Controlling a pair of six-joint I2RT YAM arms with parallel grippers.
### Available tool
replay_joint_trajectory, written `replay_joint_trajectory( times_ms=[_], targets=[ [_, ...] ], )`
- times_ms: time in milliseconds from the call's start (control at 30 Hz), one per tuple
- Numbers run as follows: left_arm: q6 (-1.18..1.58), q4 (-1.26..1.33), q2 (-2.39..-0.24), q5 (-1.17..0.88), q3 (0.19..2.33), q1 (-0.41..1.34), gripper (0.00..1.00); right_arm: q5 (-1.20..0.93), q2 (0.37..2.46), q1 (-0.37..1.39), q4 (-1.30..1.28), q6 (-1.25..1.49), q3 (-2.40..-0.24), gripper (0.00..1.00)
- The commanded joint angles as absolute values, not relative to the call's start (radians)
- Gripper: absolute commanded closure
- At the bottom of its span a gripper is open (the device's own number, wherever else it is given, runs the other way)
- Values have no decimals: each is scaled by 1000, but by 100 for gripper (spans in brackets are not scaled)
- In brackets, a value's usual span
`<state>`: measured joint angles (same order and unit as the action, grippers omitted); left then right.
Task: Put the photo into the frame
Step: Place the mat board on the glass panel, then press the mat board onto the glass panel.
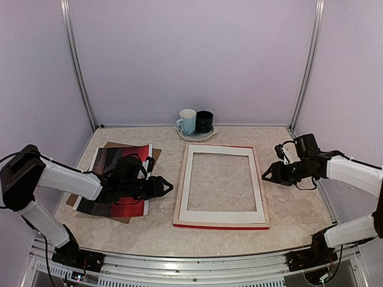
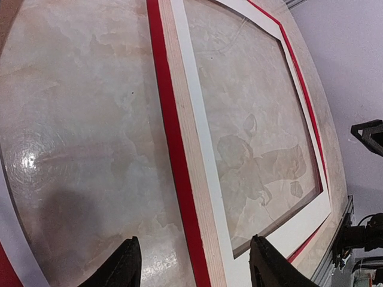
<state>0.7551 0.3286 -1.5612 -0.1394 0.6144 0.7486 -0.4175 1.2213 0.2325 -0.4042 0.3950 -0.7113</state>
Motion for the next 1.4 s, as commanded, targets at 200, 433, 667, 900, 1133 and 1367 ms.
replay_joint_trajectory(
  times_ms=[200, 433, 667, 900, 1133, 1367],
  targets=[
    [706, 270, -1561, -117, 714, 735, 21, -281, 1279, 327, -417, 365, -774, 53],
    [649, 206, -1656, -126, 885, 724, 10, -261, 1305, 347, -387, 372, -800, 55],
    [663, 228, -1741, -142, 948, 729, 15, -275, 1468, 380, -281, 395, -960, 63],
    [671, 254, -1757, -131, 917, 739, 23, -257, 1781, 450, -263, 365, -1276, 70],
    [677, 278, -1805, -127, 893, 741, 29, -235, 2087, 487, -296, 345, -1626, 77],
    [698, 316, -1836, -137, 850, 751, 29, -228, 2288, 491, -319, 348, -1838, 80]
  ],
)
